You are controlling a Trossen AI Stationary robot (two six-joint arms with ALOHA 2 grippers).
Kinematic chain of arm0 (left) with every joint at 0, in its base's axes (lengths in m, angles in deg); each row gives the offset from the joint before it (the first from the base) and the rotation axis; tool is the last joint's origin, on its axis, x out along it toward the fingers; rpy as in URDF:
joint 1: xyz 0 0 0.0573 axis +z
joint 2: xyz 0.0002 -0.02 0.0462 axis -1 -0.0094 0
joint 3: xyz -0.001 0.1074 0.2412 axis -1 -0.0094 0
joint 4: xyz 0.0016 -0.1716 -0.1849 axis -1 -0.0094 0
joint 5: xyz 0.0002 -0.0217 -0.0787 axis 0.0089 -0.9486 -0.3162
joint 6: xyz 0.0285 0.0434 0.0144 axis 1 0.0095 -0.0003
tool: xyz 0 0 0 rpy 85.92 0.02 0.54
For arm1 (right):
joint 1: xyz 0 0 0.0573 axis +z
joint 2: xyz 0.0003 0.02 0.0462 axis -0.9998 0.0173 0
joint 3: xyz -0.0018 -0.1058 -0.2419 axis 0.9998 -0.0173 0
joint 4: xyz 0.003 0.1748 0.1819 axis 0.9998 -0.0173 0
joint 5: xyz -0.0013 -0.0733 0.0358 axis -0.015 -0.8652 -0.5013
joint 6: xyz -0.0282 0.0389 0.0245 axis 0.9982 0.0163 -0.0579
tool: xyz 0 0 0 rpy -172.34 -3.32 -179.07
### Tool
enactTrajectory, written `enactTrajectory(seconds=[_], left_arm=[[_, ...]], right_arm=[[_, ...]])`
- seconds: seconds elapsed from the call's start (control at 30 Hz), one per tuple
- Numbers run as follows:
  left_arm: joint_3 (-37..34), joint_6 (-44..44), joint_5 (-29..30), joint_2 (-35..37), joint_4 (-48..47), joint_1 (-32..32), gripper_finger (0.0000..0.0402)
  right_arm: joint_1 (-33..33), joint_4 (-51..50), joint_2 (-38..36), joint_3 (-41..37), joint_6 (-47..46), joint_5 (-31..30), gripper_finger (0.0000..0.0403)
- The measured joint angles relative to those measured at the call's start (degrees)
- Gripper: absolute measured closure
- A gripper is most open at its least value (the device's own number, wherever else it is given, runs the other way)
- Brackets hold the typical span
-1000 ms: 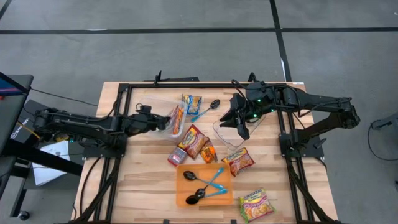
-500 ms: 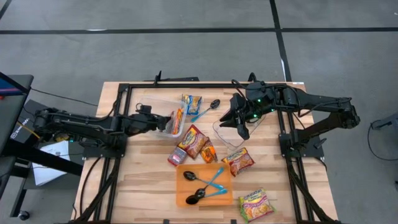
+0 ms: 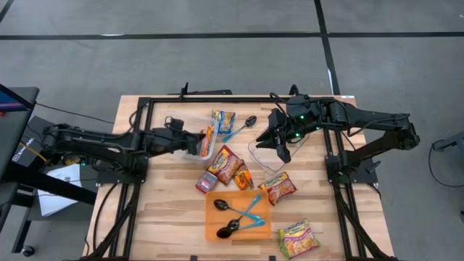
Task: Pick & Place Food Item
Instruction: Adjust the transparent container
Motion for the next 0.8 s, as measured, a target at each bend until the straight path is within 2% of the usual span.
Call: enactTrajectory(seconds=[0.1,0.2,0.3,0.4,0.47,0.63,0.8], left_arm=[[8.22,0.53,6.09,0.79,-20.38,0.63,0.0401],[16.6,-7.21,12.98,0.78,-45.72,0.73,0.0401],[21.9,-19.34,14.84,0.73,-66.79,1.95,0.0401],[22.42,-28.99,13.91,0.78,-79.9,4.48,0.0401],[21.39,-29.99,11.89,0.74,-81.7,7.12,0.0401],[17.22,-27.83,9.12,0.71,-79.51,14.68,0.0401],[12.25,-18.54,3.87,0.71,-71.14,23.52,0.0401]], right_arm=[[0.38,-0.91,0.0,0.0,-0.17,0.0,0.031],[0.5,-1.71,0.0,0.0,-0.17,0.0,0.031],[0.72,-1.79,0.0,0.0,0.06,-0.02,0.031],[0.65,-1.47,0.0,0.0,1.0,-0.02,0.031],[0.63,-1.12,0.02,0.0,1.45,-0.04,0.031],[0.63,-1.12,0.0,0.0,2.75,-0.13,0.031],[0.61,-1.13,0.01,0.0,2.87,-0.13,0.031]])
